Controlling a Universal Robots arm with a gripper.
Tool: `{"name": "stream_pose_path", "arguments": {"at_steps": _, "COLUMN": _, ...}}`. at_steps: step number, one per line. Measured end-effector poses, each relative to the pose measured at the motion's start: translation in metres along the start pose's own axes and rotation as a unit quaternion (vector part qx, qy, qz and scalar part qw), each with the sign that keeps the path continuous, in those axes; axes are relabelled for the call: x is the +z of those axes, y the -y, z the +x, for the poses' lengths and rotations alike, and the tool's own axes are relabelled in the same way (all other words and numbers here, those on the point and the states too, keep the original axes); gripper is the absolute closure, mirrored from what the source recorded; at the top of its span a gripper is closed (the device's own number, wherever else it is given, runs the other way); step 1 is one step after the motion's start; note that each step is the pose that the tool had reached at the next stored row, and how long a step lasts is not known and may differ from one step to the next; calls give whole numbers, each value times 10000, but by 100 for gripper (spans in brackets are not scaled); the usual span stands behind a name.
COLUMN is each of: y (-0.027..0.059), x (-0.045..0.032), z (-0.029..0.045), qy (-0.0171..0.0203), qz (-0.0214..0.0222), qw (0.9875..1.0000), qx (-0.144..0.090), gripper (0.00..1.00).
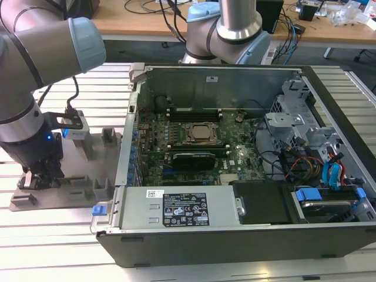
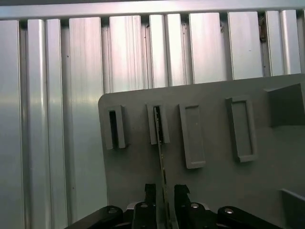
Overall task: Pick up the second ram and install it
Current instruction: 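Pick up the second ram and move it above second insertion slot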
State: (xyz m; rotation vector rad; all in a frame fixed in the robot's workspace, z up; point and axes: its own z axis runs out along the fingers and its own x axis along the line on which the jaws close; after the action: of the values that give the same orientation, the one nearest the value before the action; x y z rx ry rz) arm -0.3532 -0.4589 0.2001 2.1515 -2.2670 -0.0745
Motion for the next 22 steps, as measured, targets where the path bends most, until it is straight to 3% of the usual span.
{"name": "stream_pose_path", "arguments": {"at_steps": 2, "y": 1, "x": 1, "z": 0, "qy": 1, "qz": 1, "qw": 10000, "qx": 0, "gripper": 70}}
{"name": "stream_pose_path", "arguments": {"at_steps": 3, "y": 1, "x": 1, "z": -1, "qy": 2, "qz": 1, "qw": 10000, "qx": 0, "gripper": 84}}
{"name": "stream_pose_path", "arguments": {"at_steps": 4, "y": 0, "x": 1, "z": 0, "qy": 2, "qz": 1, "qw": 10000, "qx": 0, "gripper": 86}}
{"name": "stream_pose_path", "arguments": {"at_steps": 13, "y": 1, "x": 1, "z": 0, "qy": 3, "qz": 1, "qw": 10000, "qx": 0, "gripper": 86}}
{"name": "stream_pose_path", "arguments": {"at_steps": 17, "y": 0, "x": 2, "z": 0, "qy": -31, "qz": -7, "qw": 9992, "qx": -389, "gripper": 86}}
{"name": "stream_pose_path", "arguments": {"at_steps": 19, "y": 0, "x": 3, "z": 0, "qy": -57, "qz": -15, "qw": 9968, "qx": -801, "gripper": 86}}
{"name": "stream_pose_path", "arguments": {"at_steps": 22, "y": 0, "x": 4, "z": -1, "qy": -52, "qz": -12, "qw": 9976, "qx": -686, "gripper": 86}}
